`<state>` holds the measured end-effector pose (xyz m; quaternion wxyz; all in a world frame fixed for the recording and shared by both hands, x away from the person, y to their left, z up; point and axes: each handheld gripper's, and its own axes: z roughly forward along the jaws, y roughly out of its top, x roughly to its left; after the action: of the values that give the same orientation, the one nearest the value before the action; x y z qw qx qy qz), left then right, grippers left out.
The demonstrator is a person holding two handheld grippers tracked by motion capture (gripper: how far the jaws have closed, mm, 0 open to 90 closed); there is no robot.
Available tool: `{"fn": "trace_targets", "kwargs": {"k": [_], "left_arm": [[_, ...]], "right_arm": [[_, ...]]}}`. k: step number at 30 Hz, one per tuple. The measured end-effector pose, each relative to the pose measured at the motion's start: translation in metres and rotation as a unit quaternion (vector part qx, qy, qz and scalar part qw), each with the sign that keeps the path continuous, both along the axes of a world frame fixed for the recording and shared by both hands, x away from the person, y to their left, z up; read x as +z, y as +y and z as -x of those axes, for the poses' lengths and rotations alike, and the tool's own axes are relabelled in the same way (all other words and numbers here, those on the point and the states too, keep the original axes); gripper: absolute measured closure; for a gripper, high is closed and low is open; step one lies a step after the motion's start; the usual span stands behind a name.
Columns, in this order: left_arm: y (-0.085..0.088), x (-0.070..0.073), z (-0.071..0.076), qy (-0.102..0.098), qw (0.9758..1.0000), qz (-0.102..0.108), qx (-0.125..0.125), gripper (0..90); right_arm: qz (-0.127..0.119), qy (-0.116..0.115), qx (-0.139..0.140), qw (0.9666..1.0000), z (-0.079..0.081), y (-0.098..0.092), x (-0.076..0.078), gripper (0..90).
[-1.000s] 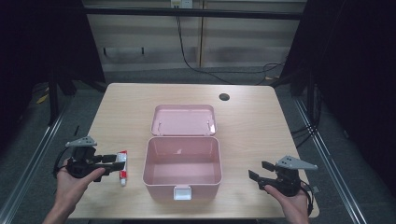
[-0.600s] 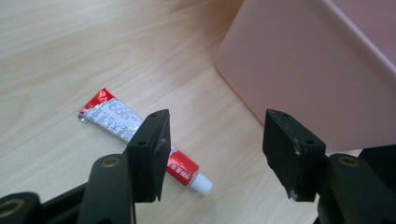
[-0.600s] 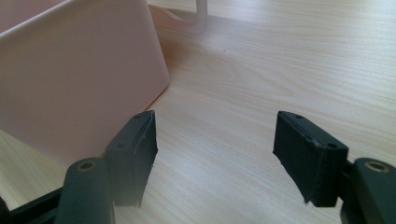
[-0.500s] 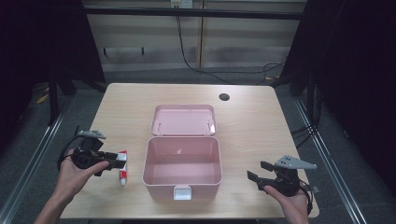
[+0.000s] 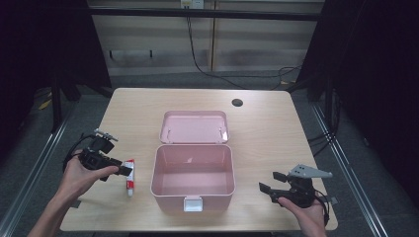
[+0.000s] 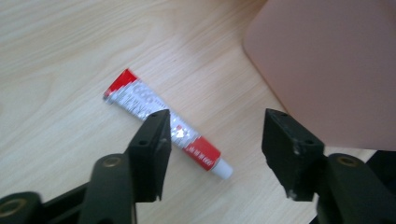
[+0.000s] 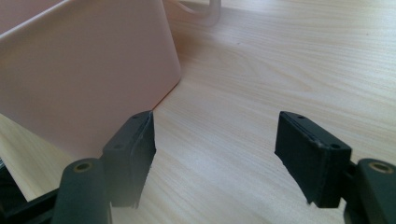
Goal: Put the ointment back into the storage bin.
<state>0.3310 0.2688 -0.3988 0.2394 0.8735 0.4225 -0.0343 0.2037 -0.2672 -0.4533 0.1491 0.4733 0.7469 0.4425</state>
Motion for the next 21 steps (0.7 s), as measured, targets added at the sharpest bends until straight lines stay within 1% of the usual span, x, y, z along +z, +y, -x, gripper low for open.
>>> {"fn": "trace_targets", "kwargs": {"k": [2, 3, 5, 6, 7, 8, 9, 10, 11, 12, 13, 15, 16, 18, 20, 21], "left_arm": [[-0.002, 0.0, -0.002, 0.004, 0.9998, -0.016, 0.012, 42.5], [-0.002, 0.0, -0.004, 0.012, 0.9995, -0.029, 0.007, 42.4], [-0.002, 0.0, -0.006, 0.024, 0.9989, -0.037, 0.012, 42.4], [-0.002, -0.002, -0.007, 0.03, 0.9984, -0.045, 0.015, 42.3], [-0.002, -0.002, -0.007, 0.03, 0.9984, -0.045, 0.015, 41.7], [-0.002, -0.005, -0.009, 0.033, 0.998, -0.05, 0.023, 40.9], [-0.002, -0.005, -0.009, 0.033, 0.998, -0.05, 0.023, 40.7], [-0.001, -0.008, -0.011, 0.039, 0.9977, -0.051, 0.018, 40.7], [-0.002, -0.01, -0.012, 0.038, 0.9979, -0.049, 0.02, 40.2], [-0.002, -0.012, -0.013, 0.042, 0.9976, -0.051, 0.021, 39.1], [-0.003, -0.015, -0.015, 0.047, 0.9968, -0.06, 0.024, 39.2], [-0.005, -0.017, -0.016, 0.051, 0.9969, -0.056, 0.019, 39.5], [-0.006, -0.019, -0.016, 0.052, 0.9967, -0.06, 0.019, 40.8], [-0.008, -0.022, -0.017, 0.059, 0.9958, -0.067, 0.018, 41.2], [-0.01, -0.025, -0.019, 0.066, 0.9948, -0.074, 0.023, 41.6], [-0.01, -0.027, -0.02, 0.07, 0.9946, -0.073, 0.025, 41.6]], "right_arm": [[0.0, 0.003, 0.001, 1.0, 0.0, 0.0, 0.0, 28.5], [0.0, 0.002, 0.001, 1.0, 0.0, 0.0, 0.0, 28.5], [0.0, 0.002, 0.002, 1.0, 0.0, 0.0, 0.0, 28.5], [0.0, 0.002, 0.004, 1.0, 0.0, 0.0, 0.0, 28.5], [0.0, 0.002, 0.004, 1.0, 0.0, 0.0, 0.0, 28.5], [0.0, 0.004, 0.004, 1.0, 0.0, 0.001, 0.0, 28.5], [0.0, 0.004, 0.004, 1.0, 0.0, 0.001, 0.0, 28.5], [0.0, 0.004, 0.005, 1.0, 0.0, 0.001, 0.0, 28.5], [0.0, 0.004, 0.005, 1.0, 0.0, 0.001, 0.0, 28.5], [0.001, 0.006, 0.003, 1.0, 0.0, 0.001, 0.0, 28.5], [0.0, 0.005, 0.003, 1.0, -0.001, 0.001, 0.0, 28.5], [-0.001, 0.005, 0.0, 1.0, -0.001, 0.0, 0.0, 28.5], [-0.002, 0.006, -0.001, 1.0, -0.001, 0.0, 0.0, 28.5], [-0.002, 0.006, -0.001, 1.0, -0.001, 0.0, 0.0, 28.5], [-0.002, 0.007, -0.001, 1.0, -0.001, 0.0, 0.0, 28.5], [-0.002, 0.006, -0.001, 1.0, -0.001, 0.0, 0.0, 28.5]]}}
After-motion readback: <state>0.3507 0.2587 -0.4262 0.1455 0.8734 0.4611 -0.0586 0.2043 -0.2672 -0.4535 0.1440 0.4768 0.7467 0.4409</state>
